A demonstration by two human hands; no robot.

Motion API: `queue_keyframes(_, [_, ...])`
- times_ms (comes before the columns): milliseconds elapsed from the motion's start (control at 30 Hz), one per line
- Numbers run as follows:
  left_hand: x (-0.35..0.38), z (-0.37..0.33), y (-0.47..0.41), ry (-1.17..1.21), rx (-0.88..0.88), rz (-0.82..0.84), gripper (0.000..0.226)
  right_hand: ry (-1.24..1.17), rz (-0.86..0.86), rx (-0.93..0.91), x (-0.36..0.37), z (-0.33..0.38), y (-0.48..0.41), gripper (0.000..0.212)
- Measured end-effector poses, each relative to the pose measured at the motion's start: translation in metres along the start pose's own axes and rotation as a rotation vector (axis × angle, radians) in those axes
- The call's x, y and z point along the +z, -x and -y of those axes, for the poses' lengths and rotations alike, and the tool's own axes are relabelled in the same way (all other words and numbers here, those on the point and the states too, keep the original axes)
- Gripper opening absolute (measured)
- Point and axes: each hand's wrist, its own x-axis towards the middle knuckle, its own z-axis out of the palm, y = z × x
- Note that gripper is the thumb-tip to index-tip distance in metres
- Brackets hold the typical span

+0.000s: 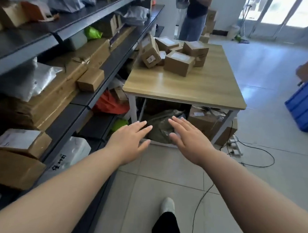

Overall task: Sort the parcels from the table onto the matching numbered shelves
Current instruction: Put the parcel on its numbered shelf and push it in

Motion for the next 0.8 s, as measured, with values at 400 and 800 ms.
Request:
queue_keyframes(400, [-0.055, 0.012, -0.205, -0.067, 0.028, -0.134, 0.073, -0.071, -0.047, 0.012, -0.092, -0.123, -0.159, 0.054])
queue_keyframes(800, [-0.025, 0.094, -0.373, -0.018, -0.089, 0.036, 0.059, -0.079, 0.019, 0.067, -0.093, -0.187, -0.324, 0.055])
